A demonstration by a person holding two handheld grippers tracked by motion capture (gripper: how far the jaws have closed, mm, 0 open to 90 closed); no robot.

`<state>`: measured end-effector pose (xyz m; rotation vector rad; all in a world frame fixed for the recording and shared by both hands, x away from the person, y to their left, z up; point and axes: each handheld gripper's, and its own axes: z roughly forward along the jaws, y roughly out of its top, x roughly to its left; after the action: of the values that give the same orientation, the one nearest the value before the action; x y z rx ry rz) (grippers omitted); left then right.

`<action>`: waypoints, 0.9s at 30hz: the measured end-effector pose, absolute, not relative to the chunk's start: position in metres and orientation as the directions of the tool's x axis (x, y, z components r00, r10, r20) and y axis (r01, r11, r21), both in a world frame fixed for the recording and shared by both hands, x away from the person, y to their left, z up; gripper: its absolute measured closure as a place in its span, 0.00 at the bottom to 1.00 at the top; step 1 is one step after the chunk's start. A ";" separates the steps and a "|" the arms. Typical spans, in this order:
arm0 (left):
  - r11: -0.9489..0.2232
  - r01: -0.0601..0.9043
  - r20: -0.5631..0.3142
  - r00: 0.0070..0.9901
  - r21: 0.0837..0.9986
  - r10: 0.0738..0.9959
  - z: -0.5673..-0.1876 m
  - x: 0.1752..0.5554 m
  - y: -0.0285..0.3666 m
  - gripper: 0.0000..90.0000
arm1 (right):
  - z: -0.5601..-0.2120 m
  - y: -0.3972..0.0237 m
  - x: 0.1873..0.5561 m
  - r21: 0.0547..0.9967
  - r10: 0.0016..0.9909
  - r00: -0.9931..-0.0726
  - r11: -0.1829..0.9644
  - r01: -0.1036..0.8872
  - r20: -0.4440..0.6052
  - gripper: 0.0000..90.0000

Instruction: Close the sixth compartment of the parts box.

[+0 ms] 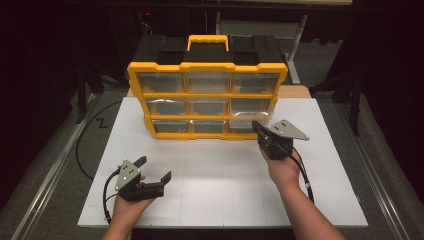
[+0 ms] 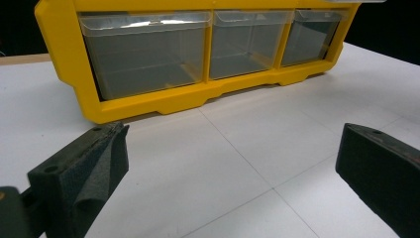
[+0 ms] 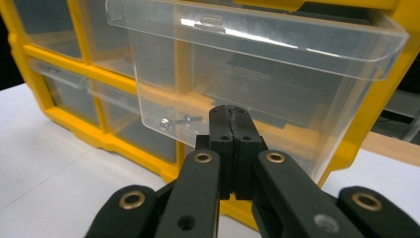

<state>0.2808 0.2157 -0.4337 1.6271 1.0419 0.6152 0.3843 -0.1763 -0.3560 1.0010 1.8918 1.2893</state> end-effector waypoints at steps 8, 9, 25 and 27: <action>-0.057 0.320 -0.113 0.488 0.946 0.866 -0.434 0.281 0.216 0.01 | -0.356 -0.172 0.401 0.941 0.867 -0.490 0.238 0.240 -0.094 1.00; -0.055 0.320 -0.115 0.487 0.946 0.866 -0.434 0.281 0.216 0.01 | -0.356 -0.172 0.404 0.941 0.866 -0.490 0.240 0.239 -0.096 1.00; -0.046 0.320 -0.122 0.487 0.946 0.865 -0.434 0.281 0.218 0.01 | -0.356 -0.164 0.429 0.938 0.881 -0.460 0.247 0.245 -0.112 1.00; -0.045 0.319 -0.123 0.487 0.947 0.865 -0.434 0.281 0.218 0.01 | -0.356 -0.163 0.428 0.937 0.880 -0.460 0.249 0.244 -0.114 1.00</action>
<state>0.2810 0.2180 -0.4337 1.6120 1.0423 0.6073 0.4281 -0.1632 -0.3557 1.0251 1.8593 1.2229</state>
